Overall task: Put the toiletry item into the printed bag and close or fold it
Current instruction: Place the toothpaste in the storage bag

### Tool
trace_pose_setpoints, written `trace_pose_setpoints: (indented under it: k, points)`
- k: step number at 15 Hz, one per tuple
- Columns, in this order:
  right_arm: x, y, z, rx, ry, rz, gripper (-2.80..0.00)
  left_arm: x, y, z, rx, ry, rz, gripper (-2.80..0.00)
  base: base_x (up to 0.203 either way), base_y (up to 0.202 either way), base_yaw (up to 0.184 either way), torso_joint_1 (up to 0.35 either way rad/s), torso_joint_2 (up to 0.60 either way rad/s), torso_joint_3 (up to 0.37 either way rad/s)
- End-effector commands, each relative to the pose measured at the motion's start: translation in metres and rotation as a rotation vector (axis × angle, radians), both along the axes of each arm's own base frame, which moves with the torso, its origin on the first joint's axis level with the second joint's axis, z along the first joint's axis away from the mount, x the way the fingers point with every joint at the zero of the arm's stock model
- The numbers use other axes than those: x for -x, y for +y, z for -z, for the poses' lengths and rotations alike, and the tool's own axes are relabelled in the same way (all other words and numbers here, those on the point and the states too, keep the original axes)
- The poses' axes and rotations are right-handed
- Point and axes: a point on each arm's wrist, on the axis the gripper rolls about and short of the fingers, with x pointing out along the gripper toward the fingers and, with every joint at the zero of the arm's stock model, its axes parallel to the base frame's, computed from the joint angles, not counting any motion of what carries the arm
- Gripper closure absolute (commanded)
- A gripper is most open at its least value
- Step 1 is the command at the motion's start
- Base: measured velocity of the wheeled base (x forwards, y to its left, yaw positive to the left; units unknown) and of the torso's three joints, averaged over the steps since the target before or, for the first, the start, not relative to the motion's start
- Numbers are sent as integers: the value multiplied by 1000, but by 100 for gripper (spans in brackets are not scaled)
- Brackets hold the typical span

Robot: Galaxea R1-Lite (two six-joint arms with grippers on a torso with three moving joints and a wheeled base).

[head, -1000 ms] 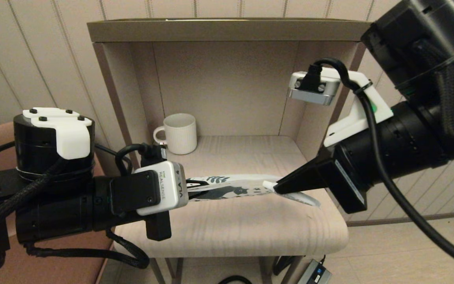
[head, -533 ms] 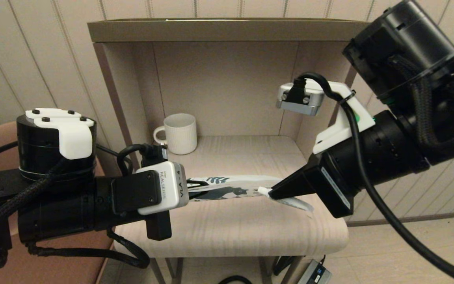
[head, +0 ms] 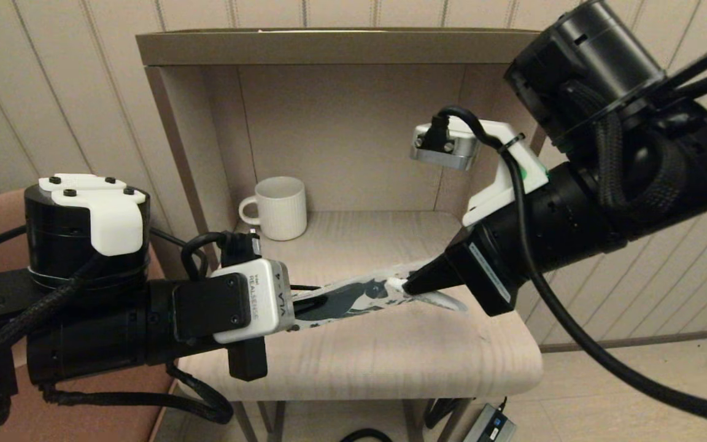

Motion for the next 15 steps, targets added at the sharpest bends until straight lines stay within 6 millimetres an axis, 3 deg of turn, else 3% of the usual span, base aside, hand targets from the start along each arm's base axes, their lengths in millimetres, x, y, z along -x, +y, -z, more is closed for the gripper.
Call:
trace_pose_setpoints:
  k: [1,7,15]
  points:
    - [1,0,-2,-4,-4,-4,0,0,0,3,-6,1,3,0,0,0,0,0,0,0]
    - [18,-13,-6,12,20,-9,0,-4,-4,5,-1,0,2,0,0,0,0,0,0,0]
    - [13,-11,-3,20,20,-5,0,-3,-3,7,-1,-2,4,0,0,0,0,0,0,0]
